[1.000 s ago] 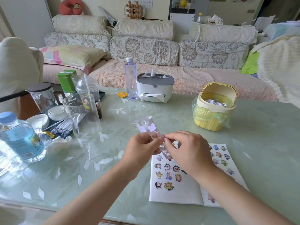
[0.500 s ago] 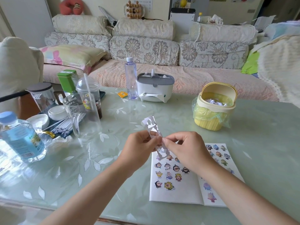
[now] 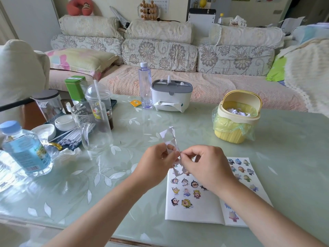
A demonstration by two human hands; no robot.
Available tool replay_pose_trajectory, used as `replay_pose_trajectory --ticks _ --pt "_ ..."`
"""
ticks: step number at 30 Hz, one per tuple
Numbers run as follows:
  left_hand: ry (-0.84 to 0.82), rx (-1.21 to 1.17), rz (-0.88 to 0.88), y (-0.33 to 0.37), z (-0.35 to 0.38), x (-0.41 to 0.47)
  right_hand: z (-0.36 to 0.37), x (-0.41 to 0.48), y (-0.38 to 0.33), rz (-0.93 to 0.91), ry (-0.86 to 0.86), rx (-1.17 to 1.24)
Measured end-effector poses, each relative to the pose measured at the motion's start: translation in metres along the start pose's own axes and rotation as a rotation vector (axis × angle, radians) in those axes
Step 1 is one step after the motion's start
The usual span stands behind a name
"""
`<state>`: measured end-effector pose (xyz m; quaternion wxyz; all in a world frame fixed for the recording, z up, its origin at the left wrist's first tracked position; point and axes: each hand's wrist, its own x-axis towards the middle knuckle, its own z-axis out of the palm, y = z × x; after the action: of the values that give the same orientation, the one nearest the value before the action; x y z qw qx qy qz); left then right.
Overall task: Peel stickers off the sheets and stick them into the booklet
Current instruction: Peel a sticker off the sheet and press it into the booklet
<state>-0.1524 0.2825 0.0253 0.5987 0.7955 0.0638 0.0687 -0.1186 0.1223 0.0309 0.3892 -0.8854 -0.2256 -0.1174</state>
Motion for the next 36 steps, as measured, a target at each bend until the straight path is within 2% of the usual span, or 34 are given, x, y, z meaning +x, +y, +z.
replay_pose_trajectory --ticks 6,12,15,17,19,22,24,26,31,33,36 --pt "0.009 -0.047 -0.015 -0.001 0.0 -0.001 -0.003 0.004 -0.004 0.197 -0.077 0.267" --pt "0.011 -0.181 -0.094 0.003 0.001 -0.002 -0.005 0.007 -0.005 0.285 -0.069 0.435" --pt "-0.03 -0.262 -0.136 0.006 -0.001 -0.003 -0.005 0.008 -0.003 0.215 -0.059 0.382" --pt "-0.063 -0.271 -0.17 0.011 -0.003 -0.003 -0.006 0.009 0.002 0.073 -0.031 0.239" --pt "-0.127 -0.227 -0.178 0.014 -0.008 -0.003 -0.007 0.011 0.01 -0.027 -0.09 0.206" --pt "-0.256 -0.153 -0.168 0.016 -0.014 -0.005 -0.008 0.013 0.013 0.029 -0.245 0.319" --pt "-0.285 -0.116 -0.165 0.014 -0.016 -0.005 -0.006 0.013 0.015 0.058 -0.262 0.353" --pt "-0.254 -0.11 -0.169 0.012 -0.016 -0.004 -0.006 0.014 0.015 0.084 -0.238 0.378" --pt "-0.03 -0.131 -0.156 0.003 -0.015 0.0 -0.005 0.017 0.018 0.187 -0.091 0.376" --pt "-0.043 -0.138 -0.232 0.002 -0.016 0.0 -0.005 0.018 0.019 0.215 -0.015 0.328" --pt "-0.16 -0.312 -0.384 0.0 -0.014 -0.001 -0.005 0.017 0.02 0.209 0.053 0.251"
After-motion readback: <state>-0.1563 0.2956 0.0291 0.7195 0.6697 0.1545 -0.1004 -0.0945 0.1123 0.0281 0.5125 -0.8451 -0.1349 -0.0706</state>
